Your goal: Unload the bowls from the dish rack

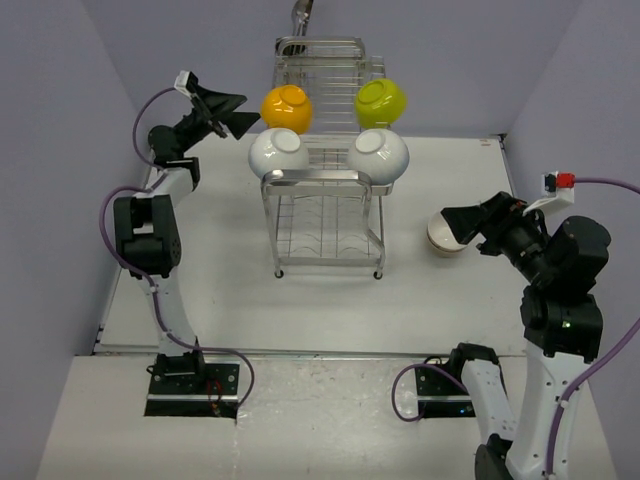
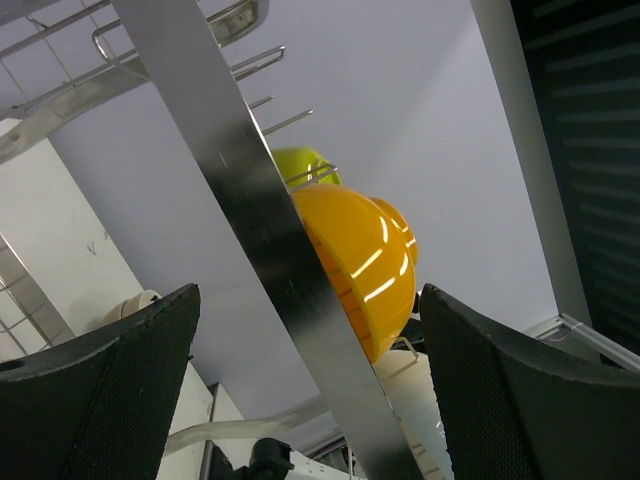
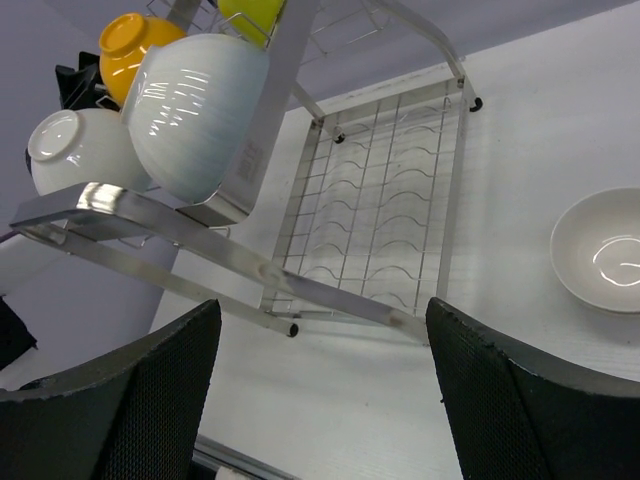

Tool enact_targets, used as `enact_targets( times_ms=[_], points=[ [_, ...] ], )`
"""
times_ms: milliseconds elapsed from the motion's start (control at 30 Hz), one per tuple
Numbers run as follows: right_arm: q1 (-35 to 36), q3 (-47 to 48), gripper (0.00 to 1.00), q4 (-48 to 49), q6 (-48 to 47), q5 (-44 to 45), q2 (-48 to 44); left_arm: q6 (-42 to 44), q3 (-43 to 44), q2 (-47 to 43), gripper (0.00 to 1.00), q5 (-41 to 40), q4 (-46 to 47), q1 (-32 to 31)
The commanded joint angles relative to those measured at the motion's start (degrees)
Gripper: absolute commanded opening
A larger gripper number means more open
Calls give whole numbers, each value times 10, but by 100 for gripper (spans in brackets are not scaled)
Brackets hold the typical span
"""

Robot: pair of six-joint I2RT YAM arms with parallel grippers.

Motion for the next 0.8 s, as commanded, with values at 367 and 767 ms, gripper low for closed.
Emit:
enact_targets(
  times_ms=[367,767],
  points=[
    [3,37,84,-11,-1,-40,10,-138,46,1,88,-19,180,-22],
    [7,32,84,-10,-2,-47,4,-137,20,-39,87,-31,181,-18]
  ],
)
